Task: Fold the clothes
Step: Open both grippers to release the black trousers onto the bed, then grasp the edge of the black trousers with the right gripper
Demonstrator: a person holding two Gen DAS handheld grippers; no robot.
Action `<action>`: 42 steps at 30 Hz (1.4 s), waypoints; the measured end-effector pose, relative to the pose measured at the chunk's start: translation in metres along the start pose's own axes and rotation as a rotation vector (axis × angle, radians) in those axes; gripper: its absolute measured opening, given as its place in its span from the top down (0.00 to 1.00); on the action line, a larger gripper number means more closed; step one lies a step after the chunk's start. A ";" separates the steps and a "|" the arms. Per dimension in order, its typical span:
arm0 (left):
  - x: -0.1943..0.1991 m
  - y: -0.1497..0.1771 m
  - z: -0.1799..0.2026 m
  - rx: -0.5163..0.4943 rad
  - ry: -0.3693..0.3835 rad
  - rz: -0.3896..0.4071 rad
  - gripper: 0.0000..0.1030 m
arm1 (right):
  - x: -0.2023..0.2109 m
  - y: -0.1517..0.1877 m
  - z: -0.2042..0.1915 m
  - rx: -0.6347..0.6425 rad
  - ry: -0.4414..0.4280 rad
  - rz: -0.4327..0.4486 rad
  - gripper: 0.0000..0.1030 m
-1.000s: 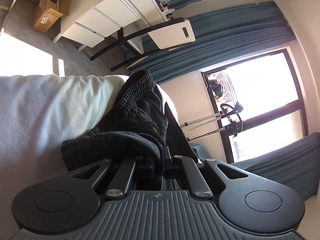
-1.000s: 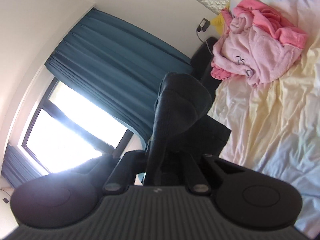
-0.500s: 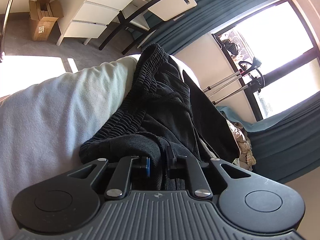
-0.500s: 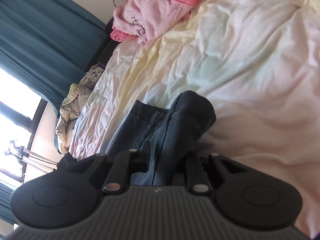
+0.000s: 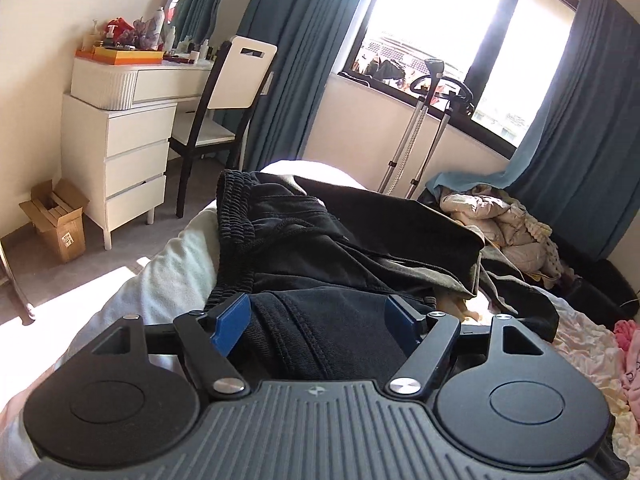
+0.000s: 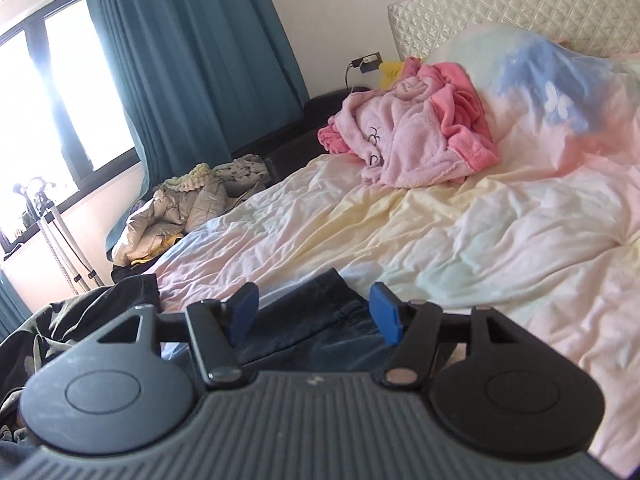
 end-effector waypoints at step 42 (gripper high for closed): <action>-0.094 0.111 0.196 -0.377 0.153 -0.009 0.22 | -0.160 0.090 -0.192 0.249 -0.395 -0.251 0.30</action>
Point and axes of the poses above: each gripper's, at about its wrist camera, not at the fingertips, and x roughly against the way its jaws point, z to its right, y to its underside, the point moved 7 cm from there along -x, roughly the way its jaws point, and after that the axes turned 11 degrees about -y, right-handed, at the moved point
